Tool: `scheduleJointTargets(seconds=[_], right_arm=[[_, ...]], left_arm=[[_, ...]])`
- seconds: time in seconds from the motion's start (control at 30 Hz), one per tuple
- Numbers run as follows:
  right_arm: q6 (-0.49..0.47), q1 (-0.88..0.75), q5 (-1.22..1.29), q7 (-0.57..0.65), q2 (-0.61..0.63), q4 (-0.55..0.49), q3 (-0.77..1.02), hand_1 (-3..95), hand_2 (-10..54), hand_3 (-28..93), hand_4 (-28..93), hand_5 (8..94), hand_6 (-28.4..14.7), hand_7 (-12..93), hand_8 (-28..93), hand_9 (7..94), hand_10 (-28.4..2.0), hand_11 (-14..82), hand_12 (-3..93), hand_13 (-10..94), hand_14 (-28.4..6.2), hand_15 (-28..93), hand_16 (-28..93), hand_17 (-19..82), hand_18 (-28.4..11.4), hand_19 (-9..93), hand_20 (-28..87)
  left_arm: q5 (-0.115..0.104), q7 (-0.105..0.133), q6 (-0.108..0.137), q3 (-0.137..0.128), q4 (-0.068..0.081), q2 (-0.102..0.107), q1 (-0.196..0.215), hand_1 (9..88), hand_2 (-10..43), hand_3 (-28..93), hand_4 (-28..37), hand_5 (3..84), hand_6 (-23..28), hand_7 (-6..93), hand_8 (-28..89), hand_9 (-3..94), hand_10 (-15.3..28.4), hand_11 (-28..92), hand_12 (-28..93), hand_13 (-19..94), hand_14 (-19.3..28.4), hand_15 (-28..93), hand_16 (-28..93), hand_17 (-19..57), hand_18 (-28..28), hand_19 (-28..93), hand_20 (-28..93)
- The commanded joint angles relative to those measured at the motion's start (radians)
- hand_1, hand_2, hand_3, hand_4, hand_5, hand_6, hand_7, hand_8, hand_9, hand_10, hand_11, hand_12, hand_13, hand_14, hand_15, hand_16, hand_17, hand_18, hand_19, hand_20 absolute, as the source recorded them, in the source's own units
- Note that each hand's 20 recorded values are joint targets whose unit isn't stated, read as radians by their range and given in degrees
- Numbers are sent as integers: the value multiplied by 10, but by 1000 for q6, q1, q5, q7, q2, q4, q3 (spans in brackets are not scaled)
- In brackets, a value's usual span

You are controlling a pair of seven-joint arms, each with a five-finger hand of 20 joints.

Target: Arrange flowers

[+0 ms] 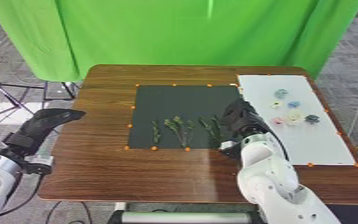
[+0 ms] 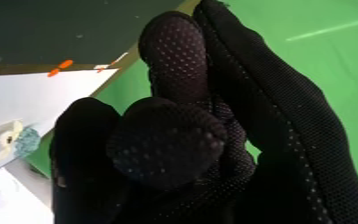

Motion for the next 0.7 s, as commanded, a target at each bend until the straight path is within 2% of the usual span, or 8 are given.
scheduleJointTargets(seconds=[0.03, 0.2, 0.33, 0.4, 0.53, 0.57, 0.63, 0.7], right_arm=[[3, -16, -8, -1, 3, -13, 22, 652, -95, 524, -2, 747, -68, 347, 199, 924, -109, 331, 309, 937, -3, 588, 161, 791, -20, 799, 441], [16, -33, -17, -3, 15, -19, 47, 645, -95, 530, -10, 741, -67, 353, 199, 918, -111, 332, 308, 937, -3, 579, 163, 787, -20, 798, 440], [81, -31, -60, -6, 39, 2, 56, 619, -95, 539, -34, 724, -55, 359, 190, 905, -110, 313, 326, 937, -13, 545, 185, 768, -28, 798, 431], [84, -24, -70, -2, 55, 7, 75, 587, -95, 525, -56, 709, -50, 333, 186, 885, -109, 269, 347, 937, -22, 493, 218, 745, -38, 801, 410], [43, -15, -70, 10, 88, -1, 131, 517, -95, 525, -61, 689, -47, 246, 173, 826, -133, 235, 277, 936, -36, 400, 289, 700, -56, 821, 367], [18, -15, -65, 16, 94, -7, 148, 478, -95, 569, -80, 676, -41, 234, 114, 805, -141, 223, 254, 931, -39, 388, 301, 687, -62, 831, 354], [-17, -19, -60, 25, 108, -14, 176, 402, -95, 620, -94, 632, -32, 175, -59, 697, -161, 123, 198, 904, -51, 385, 304, 652, -79, 850, 330], [-37, -35, -51, 26, 124, -20, 210, 377, -95, 617, -95, 605, -33, 145, -67, 634, -164, 86, 180, 893, -55, 384, 302, 641, -83, 852, 327]], left_arm=[[1, -16, -17, 0, 1, 4, -4, 236, -21, 626, -187, 494, 35, 137, -56, 413, 134, 135, 112, 273, 151, 63, 23, 6, 99, 11, 128], [3, -15, -21, 0, 3, 0, -2, 236, -20, 625, -186, 494, 35, 136, -56, 413, 134, 135, 113, 273, 150, 63, 23, 7, 98, 11, 128], [2, -14, -21, 0, 2, -4, -1, 235, -20, 625, -186, 494, 34, 137, -56, 413, 134, 135, 113, 273, 150, 63, 23, 6, 99, 11, 128], [3, -15, -24, 0, 3, -2, -3, 235, -20, 624, -186, 494, 34, 137, -56, 413, 134, 135, 113, 273, 150, 63, 24, 6, 99, 12, 128], [3, -14, -21, 4, 3, -2, -8, 236, -20, 623, -186, 494, 34, 138, -56, 413, 133, 135, 113, 272, 150, 62, 23, 6, 99, 11, 128], [3, -15, -22, 3, 3, -3, -6, 236, -20, 624, -185, 494, 35, 138, -56, 413, 133, 135, 113, 273, 150, 63, 23, 6, 99, 11, 128], [3, -17, -25, 3, 3, -5, -5, 236, -20, 624, -185, 493, 35, 138, -56, 413, 133, 135, 113, 273, 150, 63, 24, 6, 99, 11, 128], [3, -18, -28, 3, 2, -5, -5, 236, -20, 624, -185, 493, 35, 137, -56, 413, 133, 135, 113, 272, 150, 63, 24, 6, 99, 11, 128]])
